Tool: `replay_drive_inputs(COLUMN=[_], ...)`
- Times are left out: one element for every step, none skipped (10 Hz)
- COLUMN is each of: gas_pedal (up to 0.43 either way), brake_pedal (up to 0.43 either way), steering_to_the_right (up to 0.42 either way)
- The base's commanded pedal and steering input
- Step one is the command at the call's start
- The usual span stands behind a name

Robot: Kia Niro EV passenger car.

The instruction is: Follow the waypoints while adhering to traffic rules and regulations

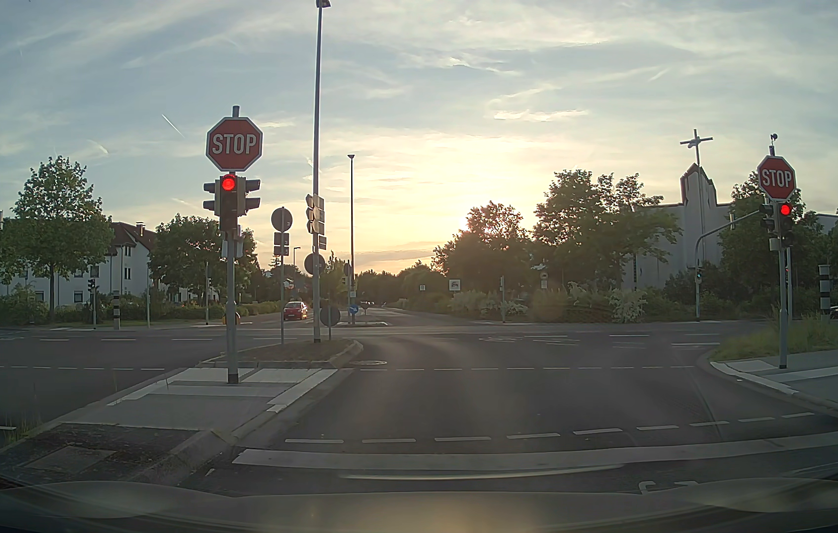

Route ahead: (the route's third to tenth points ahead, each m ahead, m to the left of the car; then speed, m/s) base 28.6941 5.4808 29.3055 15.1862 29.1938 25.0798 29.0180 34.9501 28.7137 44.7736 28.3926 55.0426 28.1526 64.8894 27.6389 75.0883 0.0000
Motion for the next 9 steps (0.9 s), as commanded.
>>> replay_drive_inputs(gas_pedal=[0.0,0.0,0.0,0.0,0.0,0.0,0.0,0.0,0.0], brake_pedal=[0.421,0.421,0.421,0.421,0.421,0.421,0.421,0.421,0.421], steering_to_the_right=[0.008,0.009,0.008,0.008,0.009,0.009,0.008,0.009,0.009])
